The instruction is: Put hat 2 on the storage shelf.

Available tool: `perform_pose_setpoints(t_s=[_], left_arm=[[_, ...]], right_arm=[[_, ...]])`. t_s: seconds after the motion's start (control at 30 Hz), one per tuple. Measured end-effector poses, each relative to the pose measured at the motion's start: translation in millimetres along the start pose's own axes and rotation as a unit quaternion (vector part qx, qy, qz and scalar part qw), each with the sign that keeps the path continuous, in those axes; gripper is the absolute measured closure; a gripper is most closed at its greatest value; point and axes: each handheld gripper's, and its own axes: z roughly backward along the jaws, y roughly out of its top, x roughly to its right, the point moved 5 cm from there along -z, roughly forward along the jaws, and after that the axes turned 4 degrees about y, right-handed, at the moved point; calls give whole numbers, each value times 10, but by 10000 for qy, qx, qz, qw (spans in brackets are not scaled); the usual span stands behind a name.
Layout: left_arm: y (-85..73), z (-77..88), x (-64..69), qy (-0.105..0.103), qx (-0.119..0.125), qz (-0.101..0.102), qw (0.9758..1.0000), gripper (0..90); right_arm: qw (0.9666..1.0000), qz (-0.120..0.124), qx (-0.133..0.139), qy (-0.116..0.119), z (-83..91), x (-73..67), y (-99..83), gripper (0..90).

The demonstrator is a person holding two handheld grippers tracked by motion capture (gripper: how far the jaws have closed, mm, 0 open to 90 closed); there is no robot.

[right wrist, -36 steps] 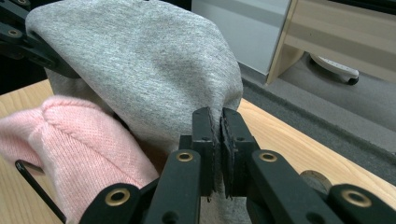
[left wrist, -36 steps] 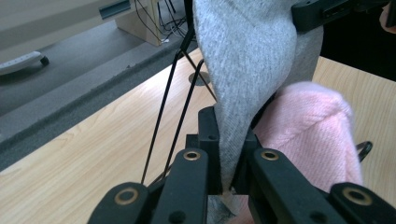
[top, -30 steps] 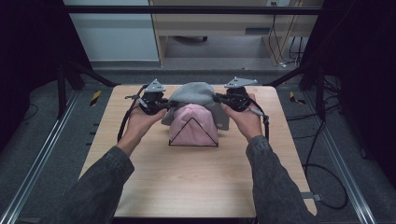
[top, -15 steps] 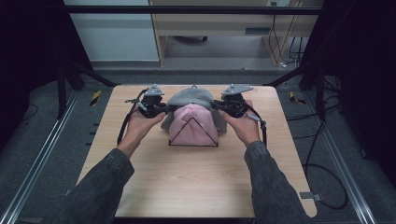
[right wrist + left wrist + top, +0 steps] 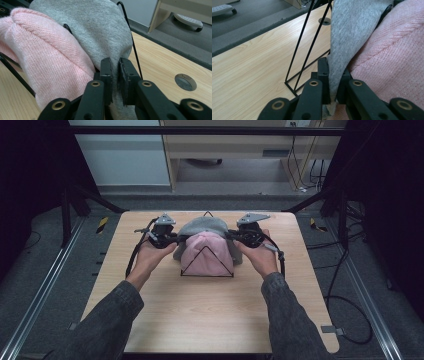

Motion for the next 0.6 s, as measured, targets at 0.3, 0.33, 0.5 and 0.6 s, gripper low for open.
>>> perform_pose_setpoints(t_s=[0.3,0.33,0.5,0.6], left_arm=[[-26,41,-23,125,34,21,9999,718],[-20,53,-25,149,65,53,9999,703],[-29,120,-13,282,107,-11,9995,621],[-37,143,-5,385,119,1,9992,572]], right_arm=[[9999,-95,-22,-33,69,27,-70,732],[9999,-128,1,-54,108,35,-71,715],[9998,-176,18,-92,178,27,-81,674],[9998,-163,35,-101,206,6,-72,665]])
